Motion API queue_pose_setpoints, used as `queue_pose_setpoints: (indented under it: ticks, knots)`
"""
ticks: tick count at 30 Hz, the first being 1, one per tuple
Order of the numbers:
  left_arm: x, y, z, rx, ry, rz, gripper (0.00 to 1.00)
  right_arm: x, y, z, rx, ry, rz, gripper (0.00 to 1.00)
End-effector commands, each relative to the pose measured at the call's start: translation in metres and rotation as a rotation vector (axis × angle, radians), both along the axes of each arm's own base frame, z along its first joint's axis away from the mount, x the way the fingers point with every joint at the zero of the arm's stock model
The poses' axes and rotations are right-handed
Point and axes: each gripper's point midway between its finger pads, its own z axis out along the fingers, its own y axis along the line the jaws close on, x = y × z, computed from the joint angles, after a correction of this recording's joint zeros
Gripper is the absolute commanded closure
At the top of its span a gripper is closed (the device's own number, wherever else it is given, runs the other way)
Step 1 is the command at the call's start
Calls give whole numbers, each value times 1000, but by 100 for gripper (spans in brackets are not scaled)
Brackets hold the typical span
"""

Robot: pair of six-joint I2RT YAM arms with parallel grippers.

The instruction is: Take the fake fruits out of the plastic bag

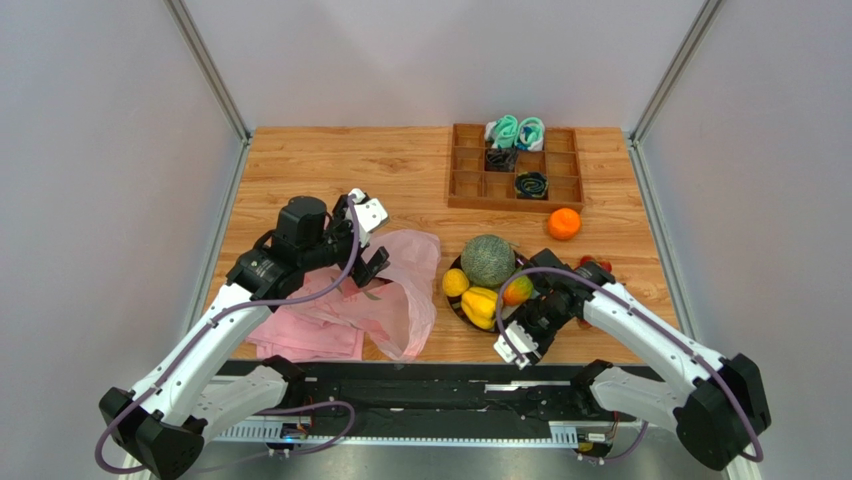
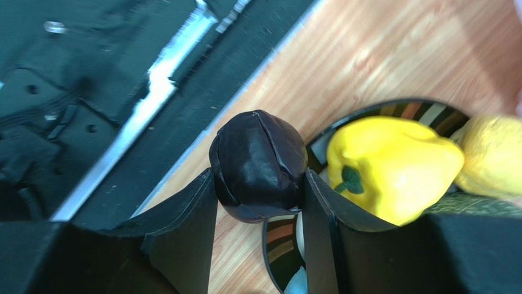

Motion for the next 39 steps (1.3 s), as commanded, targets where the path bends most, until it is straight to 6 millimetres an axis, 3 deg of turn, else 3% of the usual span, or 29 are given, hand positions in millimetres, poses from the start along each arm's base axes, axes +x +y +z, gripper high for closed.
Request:
queue_pose_setpoints:
  ticks: [1,5,13,20,23,27,28,30,31,33,34,35,36,37,38,39]
  knots:
    - [7,-6,18,-36,-40,-19,1,41,22,5,24,-38,-142,69]
    - [8,-7,18,-47,-32,-19,1,45,21,8,22,-58,-157,69]
    - [15,-7,28,-54,-49,-16,1,58,9,-10,-42,-103,-179,63]
    - [13,-13,31,-74,-32,-49,1,67,6,-17,-32,-165,-225,16]
    - [11,-13,31,-79,-32,-50,1,64,3,-6,-15,-178,-268,13]
    - [9,-13,31,-81,-38,-56,1,55,0,31,38,-195,-299,12]
    - [8,-13,32,-84,-41,-59,1,55,0,48,66,-216,-335,12]
    - [10,-14,31,-92,-46,-53,1,63,-5,64,79,-263,-399,12]
    - [11,-13,33,-95,-51,-44,1,80,-3,81,129,-324,-458,12]
    - [14,-14,34,-108,-55,-29,1,108,-10,93,165,-329,-683,12]
    - [17,-13,33,-110,-50,-15,1,134,-15,111,221,-360,-804,12]
    - [18,-14,35,-114,-53,-11,1,149,-20,101,200,-286,-935,12]
    - [20,-14,36,-113,-46,-2,1,165,-25,105,215,-253,-1038,12]
    - [24,-13,31,-102,-20,19,1,191,-42,111,243,-250,-1175,13]
    - [28,-15,42,-109,-30,25,1,219,-48,110,223,-212,-1270,13]
    - [28,-13,37,-91,0,35,1,232,-55,110,244,-140,-1388,13]
